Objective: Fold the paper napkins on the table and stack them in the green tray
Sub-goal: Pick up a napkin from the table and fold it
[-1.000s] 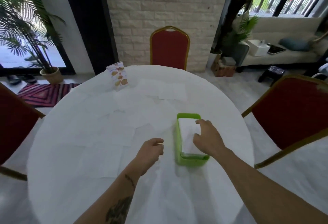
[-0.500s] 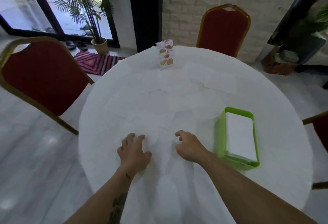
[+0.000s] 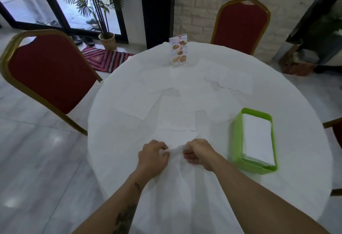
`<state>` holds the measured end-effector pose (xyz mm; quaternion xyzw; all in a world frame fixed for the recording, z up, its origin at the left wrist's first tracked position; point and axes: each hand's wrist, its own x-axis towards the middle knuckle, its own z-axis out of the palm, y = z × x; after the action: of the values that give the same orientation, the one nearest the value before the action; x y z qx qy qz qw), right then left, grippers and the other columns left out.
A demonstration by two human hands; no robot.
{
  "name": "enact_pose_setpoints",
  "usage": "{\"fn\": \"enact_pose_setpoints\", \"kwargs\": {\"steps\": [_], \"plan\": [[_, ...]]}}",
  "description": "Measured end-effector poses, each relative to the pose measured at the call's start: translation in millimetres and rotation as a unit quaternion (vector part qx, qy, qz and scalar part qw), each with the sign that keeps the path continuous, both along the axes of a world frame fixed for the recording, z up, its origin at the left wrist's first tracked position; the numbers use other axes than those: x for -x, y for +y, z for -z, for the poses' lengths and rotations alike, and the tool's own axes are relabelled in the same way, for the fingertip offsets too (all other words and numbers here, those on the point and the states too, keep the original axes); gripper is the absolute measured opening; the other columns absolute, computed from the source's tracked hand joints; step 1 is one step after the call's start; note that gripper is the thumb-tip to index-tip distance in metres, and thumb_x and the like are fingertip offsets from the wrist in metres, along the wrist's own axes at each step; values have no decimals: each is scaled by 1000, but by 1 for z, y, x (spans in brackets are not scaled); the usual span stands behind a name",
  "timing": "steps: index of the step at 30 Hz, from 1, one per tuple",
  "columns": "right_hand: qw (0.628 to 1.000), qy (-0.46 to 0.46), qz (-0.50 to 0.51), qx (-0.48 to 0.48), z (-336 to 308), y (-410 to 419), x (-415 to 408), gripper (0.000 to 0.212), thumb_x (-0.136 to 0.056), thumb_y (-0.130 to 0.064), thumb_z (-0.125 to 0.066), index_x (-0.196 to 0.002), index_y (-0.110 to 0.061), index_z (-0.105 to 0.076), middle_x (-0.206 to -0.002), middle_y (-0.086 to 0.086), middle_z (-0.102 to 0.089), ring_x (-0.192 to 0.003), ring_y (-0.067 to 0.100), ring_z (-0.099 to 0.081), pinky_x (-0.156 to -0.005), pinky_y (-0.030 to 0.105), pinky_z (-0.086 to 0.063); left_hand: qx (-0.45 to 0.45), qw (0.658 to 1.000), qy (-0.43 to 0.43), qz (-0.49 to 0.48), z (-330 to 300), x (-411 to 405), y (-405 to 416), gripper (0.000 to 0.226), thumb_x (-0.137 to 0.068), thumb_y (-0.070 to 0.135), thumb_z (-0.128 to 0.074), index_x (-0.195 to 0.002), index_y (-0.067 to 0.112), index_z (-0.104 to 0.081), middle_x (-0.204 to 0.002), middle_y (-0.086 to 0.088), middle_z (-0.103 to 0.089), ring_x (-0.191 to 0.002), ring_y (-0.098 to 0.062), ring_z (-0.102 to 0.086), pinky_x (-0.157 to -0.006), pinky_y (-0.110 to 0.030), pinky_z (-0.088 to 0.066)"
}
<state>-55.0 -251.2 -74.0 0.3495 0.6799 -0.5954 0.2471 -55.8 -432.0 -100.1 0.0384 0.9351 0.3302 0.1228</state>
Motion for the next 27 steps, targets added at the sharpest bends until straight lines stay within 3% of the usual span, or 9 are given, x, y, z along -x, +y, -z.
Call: {"fn": "enact_pose_setpoints", "kwargs": {"steps": [5,7,10,15,18,20,21,24,27], "plan": [[988,-5,132,85,-1,5,4,19,-97,-20,-55,-104,-5,-62,-94,16,-69,-80,31,-65,-77,43,-57,-62,994,-26,89,2,-15,-1,9,-79,26,-59,-77,35,-60,-95,14,-59,-92,-12,-55,-86,-36,-48],[991,20,133,24,0,7,4,10,-91,-11,-57,-97,-6,-64,-93,16,-69,-76,29,-65,-69,39,-55,-57,992,-21,115,5,-19,-4,10,-77,27,-56,-78,35,-62,-95,17,-59,-93,-12,-55,-86,-36,-49],[984,92,59,-140,0,9,0,20,-82,-6,-48,-89,-8,-67,-90,9,-70,-75,22,-62,-62,29,-51,-57,992,-12,115,5,-25,-8,20,-77,19,-53,-86,33,-64,-101,15,-57,-98,-12,-52,-88,-30,-46],[922,249,-65,-289,-16,10,-17,14,-88,-12,-46,-78,-17,-55,-75,-1,-62,-70,17,-57,-55,31,-40,-104,994,15,36,2,-27,-16,26,-78,7,-55,-82,31,-64,-95,13,-60,-94,-8,-56,-82,-22,-45],[875,282,-211,-332,-10,7,-33,6,-89,-19,-52,-88,-19,-58,-95,1,-62,-89,21,-58,-74,36,-46,-106,994,19,-18,4,-28,-21,28,-81,2,-56,-80,28,-64,-91,11,-62,-89,-4,-57,-74,-14,-42],[850,190,-370,-322,-3,5,-44,23,-86,-36,-60,-106,-24,-64,-127,0,-52,-121,22,-47,-99,39,-41,-102,994,23,-44,6,-29,-23,29,-82,1,-54,-80,28,-65,-88,10,-62,-84,-3,-58,-71,-14,-43],[855,150,-395,-301,3,5,-48,32,-85,-45,-61,-110,-27,-66,-137,0,-45,-130,22,-39,-106,41,-36,-97,994,24,-51,7,-30,-24,30,-82,0,-53,-80,28,-64,-88,9,-62,-82,-3,-58,-71,-16,-43],[914,178,-270,-245,7,2,-56,27,-89,-45,-58,-102,-24,-70,-133,1,-47,-130,23,-40,-107,40,-37,-86,995,19,-54,9,-32,-24,30,-84,2,-51,-82,30,-62,-89,10,-61,-81,-5,-57,-70,-15,-44],[910,188,-187,-318,12,1,-52,23,-93,-26,-49,-112,-19,-61,-126,4,-48,-120,25,-45,-95,35,-42,-56,998,31,-14,10,-35,-19,26,-86,7,-51,-95,28,-63,-101,14,-55,-90,-7,-55,-77,-16,-43]]}}
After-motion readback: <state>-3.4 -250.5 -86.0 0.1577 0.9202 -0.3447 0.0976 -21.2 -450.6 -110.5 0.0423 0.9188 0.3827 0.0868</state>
